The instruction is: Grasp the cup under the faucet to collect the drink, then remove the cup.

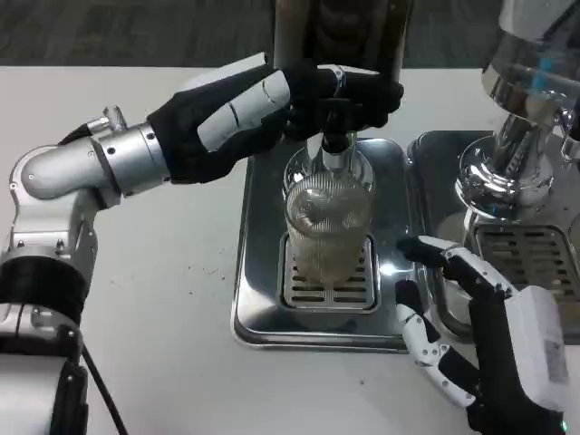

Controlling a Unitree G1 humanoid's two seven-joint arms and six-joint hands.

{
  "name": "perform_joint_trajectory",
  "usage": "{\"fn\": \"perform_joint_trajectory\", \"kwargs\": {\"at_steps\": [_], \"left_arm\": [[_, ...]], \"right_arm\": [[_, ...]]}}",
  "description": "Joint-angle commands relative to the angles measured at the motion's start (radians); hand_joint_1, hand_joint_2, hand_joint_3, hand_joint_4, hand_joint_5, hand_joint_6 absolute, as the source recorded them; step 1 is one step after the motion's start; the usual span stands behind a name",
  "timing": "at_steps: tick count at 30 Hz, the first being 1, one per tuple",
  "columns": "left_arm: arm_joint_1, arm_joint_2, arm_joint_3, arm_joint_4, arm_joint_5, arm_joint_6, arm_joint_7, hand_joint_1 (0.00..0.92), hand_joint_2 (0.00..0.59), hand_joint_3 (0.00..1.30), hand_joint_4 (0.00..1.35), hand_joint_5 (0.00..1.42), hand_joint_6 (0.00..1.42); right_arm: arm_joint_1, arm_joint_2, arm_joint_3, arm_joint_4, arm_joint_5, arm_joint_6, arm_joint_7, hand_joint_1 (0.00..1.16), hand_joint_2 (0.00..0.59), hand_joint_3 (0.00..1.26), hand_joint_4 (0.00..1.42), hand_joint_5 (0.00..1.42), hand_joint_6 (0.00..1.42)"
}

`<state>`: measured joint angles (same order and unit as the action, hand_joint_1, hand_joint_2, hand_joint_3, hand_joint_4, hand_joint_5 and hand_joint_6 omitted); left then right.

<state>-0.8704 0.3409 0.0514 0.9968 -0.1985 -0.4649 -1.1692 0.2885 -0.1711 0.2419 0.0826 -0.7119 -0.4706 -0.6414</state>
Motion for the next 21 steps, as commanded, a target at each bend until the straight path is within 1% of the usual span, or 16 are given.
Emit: {"fn": "perform_joint_trajectory", "kwargs": {"at_steps": [1,7,14,21], "left_arm": [[0.033,0.012,-0.032,0.033,0.061,-0.052,0.031,0.0,0.15,0.24,0.13,0.14,0.0],[0.042,0.013,-0.043,0.038,0.075,-0.127,0.072,0.0,0.142,0.21,0.1,0.11,0.0],[0.054,0.011,-0.063,0.043,0.092,-0.176,0.087,0.0,0.145,0.19,0.08,0.08,0.0],[0.067,0.015,-0.089,0.039,0.114,-0.25,0.115,0.0,0.143,0.17,0.06,0.07,0.0]], "right_arm": [[0.004,-0.005,-0.005,-0.007,0.011,-0.011,0.006,0.44,0.444,0.44,0.44,0.42,0.45],[0.008,-0.003,-0.005,-0.006,0.012,-0.011,0.006,0.44,0.444,0.44,0.44,0.42,0.45],[0.011,-0.005,-0.004,-0.015,0.01,-0.009,0.01,0.44,0.444,0.44,0.43,0.42,0.45],[0.016,-0.005,-0.006,-0.02,0.013,-0.006,0.018,0.43,0.443,0.44,0.43,0.42,0.43]]}}
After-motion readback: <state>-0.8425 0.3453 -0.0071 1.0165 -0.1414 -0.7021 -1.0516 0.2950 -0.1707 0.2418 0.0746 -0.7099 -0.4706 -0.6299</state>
